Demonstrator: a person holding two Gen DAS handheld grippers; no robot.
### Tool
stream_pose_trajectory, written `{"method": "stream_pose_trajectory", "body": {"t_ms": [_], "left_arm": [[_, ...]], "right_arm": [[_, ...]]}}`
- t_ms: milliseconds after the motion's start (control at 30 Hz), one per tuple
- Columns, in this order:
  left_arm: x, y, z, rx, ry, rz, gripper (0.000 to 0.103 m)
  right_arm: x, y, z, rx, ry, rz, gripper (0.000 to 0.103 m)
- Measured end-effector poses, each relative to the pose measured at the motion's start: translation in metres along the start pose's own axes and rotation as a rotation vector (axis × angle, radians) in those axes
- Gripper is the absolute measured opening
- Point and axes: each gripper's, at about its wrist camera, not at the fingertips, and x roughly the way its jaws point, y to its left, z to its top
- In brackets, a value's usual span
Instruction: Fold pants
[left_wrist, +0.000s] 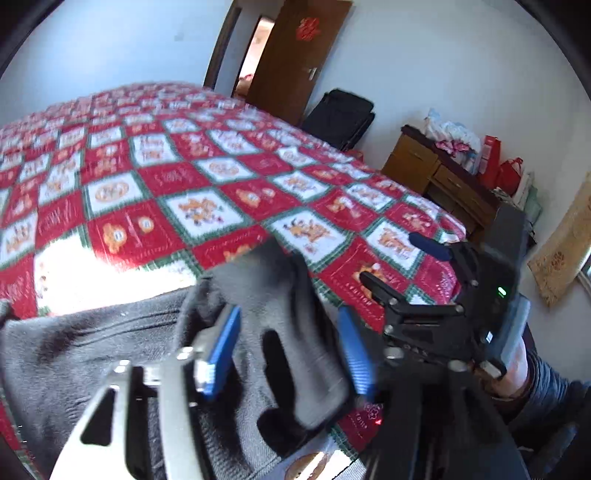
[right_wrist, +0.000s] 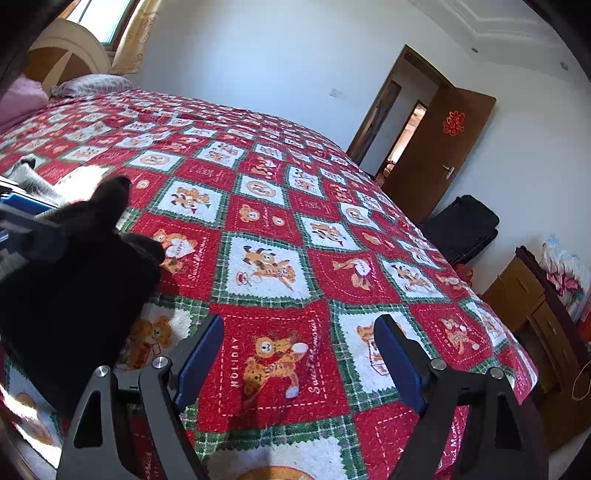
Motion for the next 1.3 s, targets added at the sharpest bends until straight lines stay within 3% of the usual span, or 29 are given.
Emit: {"method": "stream_pose_trajectory", "body": {"t_ms": [67, 133, 233, 300, 400, 433, 500, 600, 700, 933, 1300], "left_arm": [[-0.020, -0.002, 0.001, 0.029, -0.053, 0.003, 0.067], [-0.039, 0.003, -0.002, 0.059, -0.102, 0.061, 0.073], [-0.053, 0.026, -0.007, 0.083, -0.162, 0.237, 0.083], [-0.055, 0.050, -0.017, 0.089, -0.169, 0.406, 0.089], [-0.054, 0.089, -0.028, -0.002, -0.155, 0.491, 0.090], [-0.052, 0.105, -0.032, -0.055, -0.135, 0.519, 0.090], [-0.045, 0.129, -0.039, -0.128, -0.099, 0.558, 0.090], [-0.039, 0.147, -0.047, -0.210, -0.084, 0.529, 0.100], [-0.032, 0.147, -0.049, -0.214, -0.076, 0.523, 0.103], [-0.031, 0.150, -0.053, -0.220, -0.080, 0.508, 0.103], [-0.077, 0.132, -0.079, -0.196, -0.123, 0.506, 0.103]], "right_arm": [[-0.006, -0.007, 0.004, 0.055, -0.013, 0.027, 0.084], [-0.019, -0.013, 0.010, 0.133, -0.060, 0.111, 0.084], [-0.039, -0.009, 0.024, 0.228, -0.118, 0.293, 0.084], [-0.047, 0.008, 0.033, 0.230, -0.132, 0.384, 0.084], [-0.044, 0.047, 0.037, 0.106, -0.091, 0.388, 0.083], [-0.041, 0.054, 0.035, 0.080, -0.076, 0.377, 0.075], [-0.031, 0.069, 0.028, 0.014, -0.007, 0.344, 0.071], [-0.010, 0.079, 0.012, -0.052, 0.090, 0.302, 0.071], [0.000, 0.075, 0.003, -0.056, 0.126, 0.305, 0.071], [-0.010, 0.080, -0.004, -0.122, 0.078, 0.250, 0.072], [-0.032, 0.070, 0.020, -0.064, -0.003, 0.246, 0.073]]}}
